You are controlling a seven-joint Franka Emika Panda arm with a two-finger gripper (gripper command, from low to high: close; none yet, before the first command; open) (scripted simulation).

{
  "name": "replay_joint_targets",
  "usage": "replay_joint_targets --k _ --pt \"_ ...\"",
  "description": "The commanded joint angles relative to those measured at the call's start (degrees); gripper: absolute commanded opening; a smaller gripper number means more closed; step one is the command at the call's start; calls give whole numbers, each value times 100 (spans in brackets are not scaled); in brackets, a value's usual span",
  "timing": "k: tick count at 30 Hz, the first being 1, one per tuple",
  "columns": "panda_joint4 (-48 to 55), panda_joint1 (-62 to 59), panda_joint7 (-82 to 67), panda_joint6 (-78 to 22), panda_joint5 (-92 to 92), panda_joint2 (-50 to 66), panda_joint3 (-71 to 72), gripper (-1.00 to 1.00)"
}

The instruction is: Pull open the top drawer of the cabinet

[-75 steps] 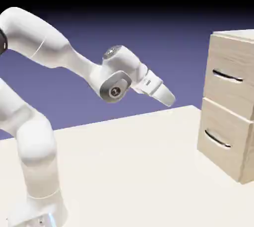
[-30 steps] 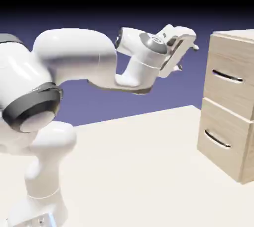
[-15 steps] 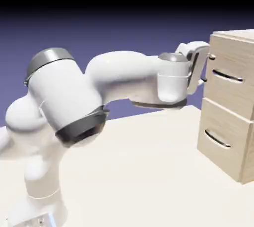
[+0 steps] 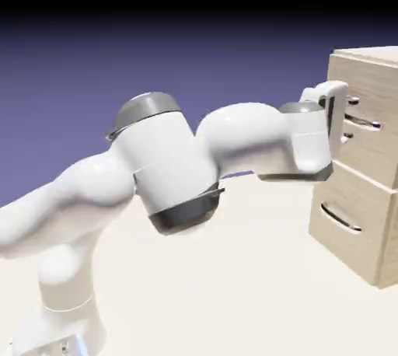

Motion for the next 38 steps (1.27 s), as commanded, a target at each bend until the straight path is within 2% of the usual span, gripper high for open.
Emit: replay_joint_targets --k 1,8,16,34,35,38 --pt "-208 -179 39 -58 -1 34 109 -100" --pt "-1539 -1365 -96 -449 61 -145 963 -100" --pt "-1485 -952 -1810 -870 113 -1806 1078 -100" --pt "-5057 -4142 -2073 -1308 938 -2619 2508 -100" --pt "-5058 -4142 -2073 -1308 938 -2619 2508 100" --pt "-5392 -4558 -2151 -1215 1125 -2785 2688 100"
